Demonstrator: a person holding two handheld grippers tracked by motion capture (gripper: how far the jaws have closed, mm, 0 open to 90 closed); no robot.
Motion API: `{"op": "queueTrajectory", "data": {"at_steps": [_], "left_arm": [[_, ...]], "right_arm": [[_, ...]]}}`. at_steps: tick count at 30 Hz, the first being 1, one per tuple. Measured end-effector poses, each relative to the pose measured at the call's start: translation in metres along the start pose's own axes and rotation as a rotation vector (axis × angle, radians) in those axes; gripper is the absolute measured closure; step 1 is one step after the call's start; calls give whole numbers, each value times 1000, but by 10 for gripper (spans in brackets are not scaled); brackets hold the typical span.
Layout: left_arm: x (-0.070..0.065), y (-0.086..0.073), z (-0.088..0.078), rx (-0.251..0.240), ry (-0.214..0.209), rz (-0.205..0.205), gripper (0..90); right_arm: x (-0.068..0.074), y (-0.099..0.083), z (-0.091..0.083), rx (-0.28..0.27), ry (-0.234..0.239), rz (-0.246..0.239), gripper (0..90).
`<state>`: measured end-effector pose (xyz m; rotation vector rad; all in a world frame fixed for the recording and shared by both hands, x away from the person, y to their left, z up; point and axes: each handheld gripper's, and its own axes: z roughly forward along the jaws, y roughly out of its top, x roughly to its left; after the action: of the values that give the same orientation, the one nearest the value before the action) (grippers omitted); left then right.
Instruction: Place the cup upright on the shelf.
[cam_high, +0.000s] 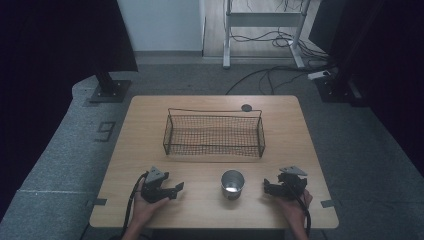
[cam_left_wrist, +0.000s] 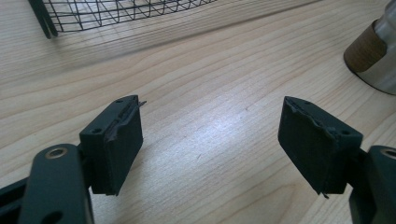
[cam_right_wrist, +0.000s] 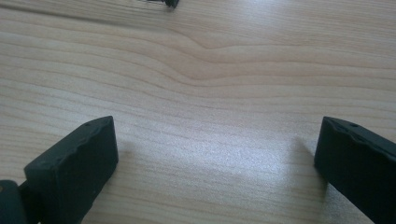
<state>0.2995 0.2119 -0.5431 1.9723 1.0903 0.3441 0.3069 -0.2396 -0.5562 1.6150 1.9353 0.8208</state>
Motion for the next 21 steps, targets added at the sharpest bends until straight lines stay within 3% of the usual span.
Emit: {"op": "queueTrajectory", "data": {"at_steps": [11,21], "left_arm": [[1,-1,0,17,-2,11,204],[3,0,-7,-13,-16,5,201]], "right_arm": [[2,-1,-1,0,-4,8,0],[1,-2,-2,-5,-7,6,14]]}}
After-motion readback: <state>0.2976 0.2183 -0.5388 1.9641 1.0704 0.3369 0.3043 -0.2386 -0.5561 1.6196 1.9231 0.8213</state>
